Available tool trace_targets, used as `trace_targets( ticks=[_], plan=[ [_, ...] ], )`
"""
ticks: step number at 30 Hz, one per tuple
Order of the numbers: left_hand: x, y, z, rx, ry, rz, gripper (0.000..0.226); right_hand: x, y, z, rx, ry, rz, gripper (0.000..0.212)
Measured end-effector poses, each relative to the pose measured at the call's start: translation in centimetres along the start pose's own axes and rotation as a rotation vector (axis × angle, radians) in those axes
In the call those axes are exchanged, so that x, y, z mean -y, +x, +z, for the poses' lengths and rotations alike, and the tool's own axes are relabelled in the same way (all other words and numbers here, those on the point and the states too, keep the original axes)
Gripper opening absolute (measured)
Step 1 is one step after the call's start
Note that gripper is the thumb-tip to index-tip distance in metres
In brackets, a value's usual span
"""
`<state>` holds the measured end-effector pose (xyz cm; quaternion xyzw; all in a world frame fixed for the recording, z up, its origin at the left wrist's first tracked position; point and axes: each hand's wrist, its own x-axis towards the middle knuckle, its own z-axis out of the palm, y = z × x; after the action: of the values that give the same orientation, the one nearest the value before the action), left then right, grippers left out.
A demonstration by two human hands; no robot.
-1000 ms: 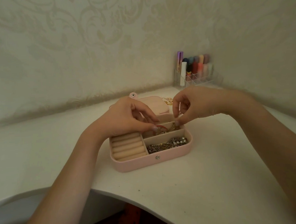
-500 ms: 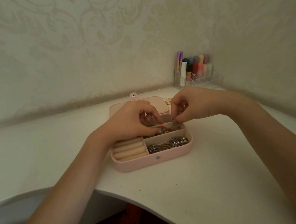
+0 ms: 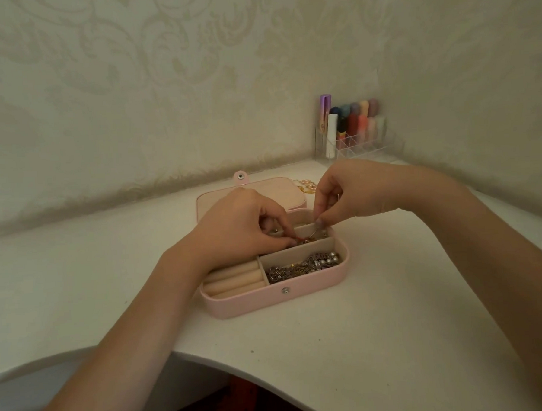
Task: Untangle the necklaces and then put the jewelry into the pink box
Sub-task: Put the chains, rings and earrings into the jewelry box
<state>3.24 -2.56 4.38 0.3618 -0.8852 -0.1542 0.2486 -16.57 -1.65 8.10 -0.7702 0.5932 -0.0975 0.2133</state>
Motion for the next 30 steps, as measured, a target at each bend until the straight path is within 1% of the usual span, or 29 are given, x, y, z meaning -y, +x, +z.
trace_targets(
  ticks=[4, 7, 10, 11, 12, 15, 16, 17, 20, 22, 23, 26, 28, 30],
  plan=[
    [-0.1, 0.0, -0.2, 0.064, 0.038, -0.028, 0.015, -0.1, 0.0, 0.1, 0.013, 0.003, 0.008, 0.005],
    [0.0, -0.3, -0.5, 0.06, 0.084, -0.05, 0.017, -0.2, 0.2, 0.2, 0.04, -0.007, 0.007, 0.004],
    [-0.1, -0.4, -0.6, 0.057, 0.047, -0.068, 0.014, -0.4, 0.3, 0.1, 0.066, 0.02, -0.005, 0.006],
    [-0.1, -0.3, -0.5, 0.046, 0.001, -0.069, 0.015, -0.7, 0.3, 0.0, 0.031, 0.047, -0.002, 0.006],
    [0.1, -0.3, -0.5, 0.024, -0.061, -0.065, 0.015, -1.2, 0.5, -0.1, -0.037, 0.074, 0.008, 0.006],
    [0.4, -0.1, -0.7, -0.047, -0.24, -0.042, 0.01, -3.5, 1.4, -0.1, -0.355, 0.079, 0.075, 0.005],
    [0.3, -0.2, -0.7, -0.043, -0.277, -0.033, 0.013, -4.2, 1.6, 0.1, -0.424, 0.06, 0.091, 0.007],
    [0.2, -0.2, -0.7, -0.025, -0.287, -0.023, 0.018, -4.7, 1.8, 0.4, -0.442, 0.052, 0.098, 0.009],
    [-0.5, -0.4, -0.4, 0.03, -0.154, 0.011, 0.025, -4.3, 1.6, 0.4, -0.332, 0.139, 0.037, 0.004],
    [-0.6, -0.3, -0.3, 0.035, -0.114, 0.025, 0.023, -2.9, 0.7, -0.4, -0.239, 0.199, -0.021, 0.009],
    [-0.5, -0.3, -0.4, 0.039, -0.124, 0.025, 0.02, -2.3, 0.2, -0.9, -0.165, 0.189, -0.038, 0.013],
    [-0.4, -0.3, -0.4, 0.056, -0.155, 0.017, 0.012, -0.4, -0.8, -1.4, 0.11, 0.027, -0.035, 0.017],
    [-0.5, -0.3, -0.4, 0.066, -0.166, 0.01, 0.01, 0.3, -0.6, -0.7, 0.168, -0.081, -0.027, 0.015],
    [-0.6, -0.3, -0.4, 0.066, -0.159, 0.0, 0.01, 0.6, -0.4, -0.1, 0.156, -0.127, -0.026, 0.012]
  ],
)
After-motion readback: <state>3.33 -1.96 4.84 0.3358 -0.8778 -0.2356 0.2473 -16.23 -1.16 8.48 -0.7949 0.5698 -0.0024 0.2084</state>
